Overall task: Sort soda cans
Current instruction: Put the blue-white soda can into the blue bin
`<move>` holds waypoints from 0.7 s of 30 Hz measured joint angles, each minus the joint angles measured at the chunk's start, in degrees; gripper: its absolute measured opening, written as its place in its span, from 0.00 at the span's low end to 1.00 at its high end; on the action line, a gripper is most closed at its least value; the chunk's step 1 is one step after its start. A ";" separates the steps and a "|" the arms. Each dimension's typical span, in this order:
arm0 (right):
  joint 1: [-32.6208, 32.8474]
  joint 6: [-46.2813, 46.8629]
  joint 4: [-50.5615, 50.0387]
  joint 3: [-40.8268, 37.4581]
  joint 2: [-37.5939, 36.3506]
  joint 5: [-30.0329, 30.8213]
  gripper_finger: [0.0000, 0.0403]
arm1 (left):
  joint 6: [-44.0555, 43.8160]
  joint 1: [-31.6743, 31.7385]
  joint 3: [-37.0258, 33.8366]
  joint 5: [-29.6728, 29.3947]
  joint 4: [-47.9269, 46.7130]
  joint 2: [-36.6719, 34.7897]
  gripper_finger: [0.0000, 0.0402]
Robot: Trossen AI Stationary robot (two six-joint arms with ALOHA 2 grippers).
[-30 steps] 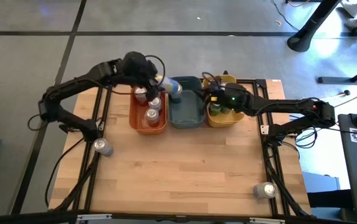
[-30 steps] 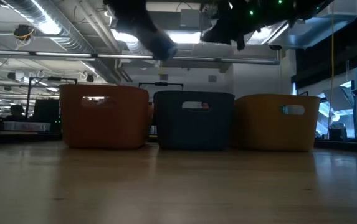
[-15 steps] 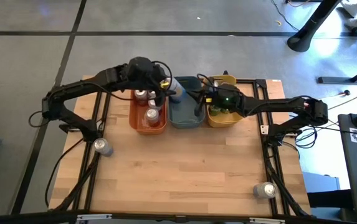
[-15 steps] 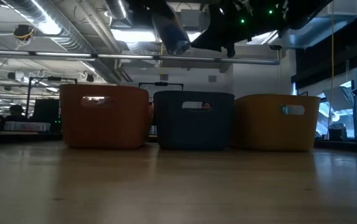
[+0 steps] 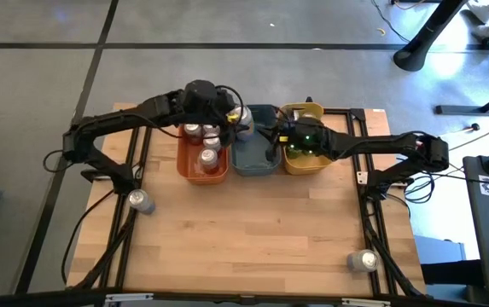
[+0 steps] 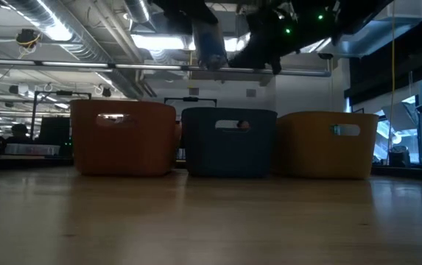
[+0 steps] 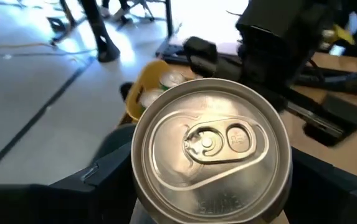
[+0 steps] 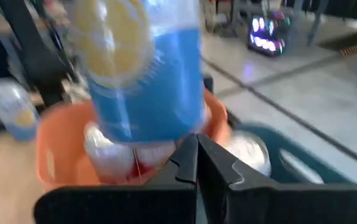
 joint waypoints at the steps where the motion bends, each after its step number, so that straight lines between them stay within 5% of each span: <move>1: 0.00 0.02 -2.93 -0.01 -1.00 0.97 0.02 | -0.06 -0.02 -0.26 0.43 -0.04 0.40 0.73; 11: 0.46 2.69 -19.69 0.04 -8.20 6.16 0.02 | -1.46 0.03 -8.42 -0.34 5.19 1.83 0.73; 21: 3.52 2.75 -21.20 0.02 -6.32 9.24 0.02 | -1.53 0.45 -16.47 -0.56 15.35 7.52 0.73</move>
